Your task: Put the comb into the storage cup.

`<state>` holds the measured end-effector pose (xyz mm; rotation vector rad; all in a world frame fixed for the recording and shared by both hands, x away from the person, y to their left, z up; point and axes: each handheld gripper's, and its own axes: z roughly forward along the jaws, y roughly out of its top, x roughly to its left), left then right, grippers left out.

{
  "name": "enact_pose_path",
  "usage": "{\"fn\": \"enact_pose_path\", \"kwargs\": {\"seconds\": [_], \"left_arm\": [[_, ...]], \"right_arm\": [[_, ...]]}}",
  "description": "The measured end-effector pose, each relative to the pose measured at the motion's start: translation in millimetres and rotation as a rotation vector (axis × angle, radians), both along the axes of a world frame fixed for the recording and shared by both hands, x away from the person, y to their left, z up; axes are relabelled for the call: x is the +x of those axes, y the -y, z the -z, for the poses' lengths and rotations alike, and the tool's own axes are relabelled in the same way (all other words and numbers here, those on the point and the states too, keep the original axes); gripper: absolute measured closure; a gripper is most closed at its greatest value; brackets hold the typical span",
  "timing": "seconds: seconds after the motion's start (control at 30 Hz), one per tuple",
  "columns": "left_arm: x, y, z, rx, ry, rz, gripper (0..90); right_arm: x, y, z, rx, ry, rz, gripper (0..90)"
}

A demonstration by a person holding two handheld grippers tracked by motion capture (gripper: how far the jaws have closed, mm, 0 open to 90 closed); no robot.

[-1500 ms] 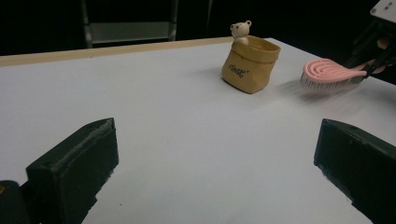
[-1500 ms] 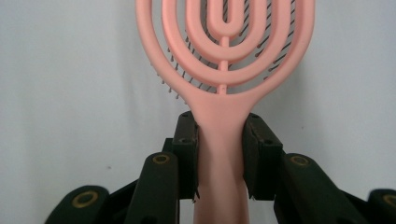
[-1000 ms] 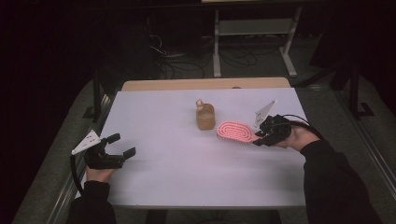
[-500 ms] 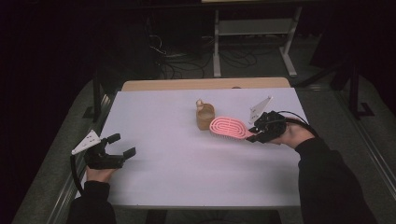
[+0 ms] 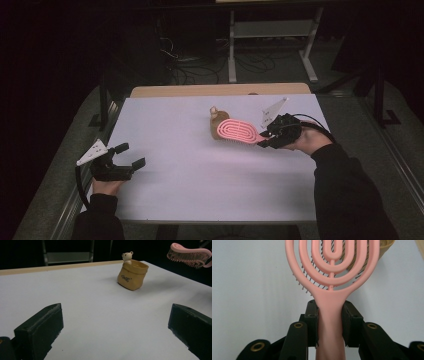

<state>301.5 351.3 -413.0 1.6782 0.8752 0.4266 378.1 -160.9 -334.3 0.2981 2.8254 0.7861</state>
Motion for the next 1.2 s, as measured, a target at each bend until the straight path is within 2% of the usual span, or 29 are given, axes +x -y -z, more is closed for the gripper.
{"fn": "enact_pose_path", "kwargs": {"seconds": [0.3, 0.5, 0.73, 0.87, 1.2], "left_arm": [[-0.2, -0.1, -3.0, -0.004, 0.006, -0.012, 0.0], [0.8, 2.9, -8.8, -0.003, 0.008, -0.002, 0.0], [4.0, 10.8, -12.5, 0.008, -0.023, 0.046, 0.0], [7.2, 20.5, -17.9, 0.049, -0.045, 0.067, 0.0], [15.6, 36.0, -36.5, 0.057, -0.046, 0.116, 0.0]], "right_arm": [[1.5, -10.0, -14.3, 0.021, 0.03, -0.013, 68.2], [1.8, -16.6, -24.6, 0.034, 0.049, -0.016, 68.2], [3.6, -25.2, -34.7, 0.035, 0.068, -0.024, 68.2], [3.6, -28.0, -39.6, 0.034, 0.073, -0.03, 68.2], [3.5, -31.5, -46.7, 0.048, 0.094, -0.034, 68.2]]}}
